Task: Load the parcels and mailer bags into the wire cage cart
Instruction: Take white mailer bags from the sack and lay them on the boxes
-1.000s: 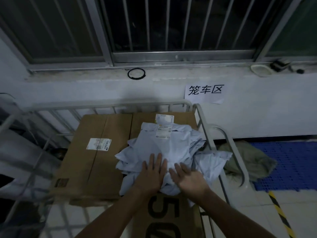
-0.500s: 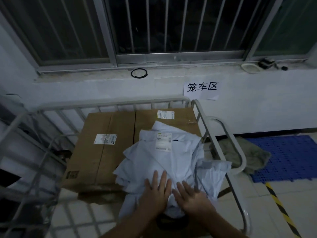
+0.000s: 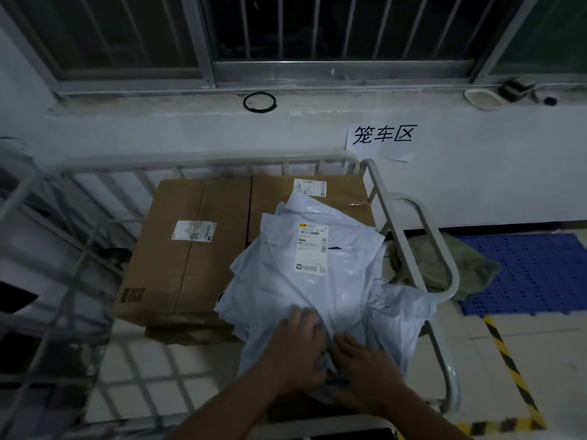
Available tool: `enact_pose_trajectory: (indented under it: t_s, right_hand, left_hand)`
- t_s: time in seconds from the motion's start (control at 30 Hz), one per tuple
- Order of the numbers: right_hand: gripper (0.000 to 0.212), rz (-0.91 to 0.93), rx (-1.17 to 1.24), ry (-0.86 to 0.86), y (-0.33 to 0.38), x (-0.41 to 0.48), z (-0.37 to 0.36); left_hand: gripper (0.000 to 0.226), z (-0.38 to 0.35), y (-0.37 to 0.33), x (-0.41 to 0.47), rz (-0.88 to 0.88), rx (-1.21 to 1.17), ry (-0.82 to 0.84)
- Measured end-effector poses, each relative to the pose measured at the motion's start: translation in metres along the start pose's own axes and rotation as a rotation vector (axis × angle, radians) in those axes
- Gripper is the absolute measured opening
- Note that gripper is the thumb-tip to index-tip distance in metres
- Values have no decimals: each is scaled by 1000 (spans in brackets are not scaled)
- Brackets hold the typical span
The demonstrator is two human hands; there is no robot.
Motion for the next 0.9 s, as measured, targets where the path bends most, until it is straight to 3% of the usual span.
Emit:
enact_pose_trajectory:
  t_s: [0.1, 0.17, 0.27, 0.4, 0.47, 0.7, 0.9]
  right_hand:
    - [54, -93, -34, 41, -2, 19, 27]
    - [59, -176, -5, 143, -7, 31, 35]
    - [68, -234, 1, 152, -19, 52, 50]
    - [47, -224, -47, -225, -50, 95, 72]
    - [42, -264, -79, -321, -72, 124, 88]
    - [136, -233, -104, 112, -114, 220, 95]
    - [156, -148, -184, 398, -135, 244, 42]
  left_hand:
    - [69, 32, 25, 12, 17, -20, -154]
    - [81, 38, 55, 20, 203, -43, -128]
    - [87, 56, 92, 35, 368, -8, -145]
    - [95, 84, 126, 68, 457, 42, -76]
    - [111, 101, 133, 91, 447, 65, -13]
    - [152, 98, 158, 165, 378, 216, 231]
    - [152, 58, 167, 176, 312, 176, 206]
Point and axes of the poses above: each hand's wrist, its own x-axis towards the middle knuckle, its own z-axis out of the back of the hand, y = z × x, the point moved 4 cm from there along x, towards the middle knuckle, and after that the axes turned 6 degrees about -x, right-handed, at the moved point
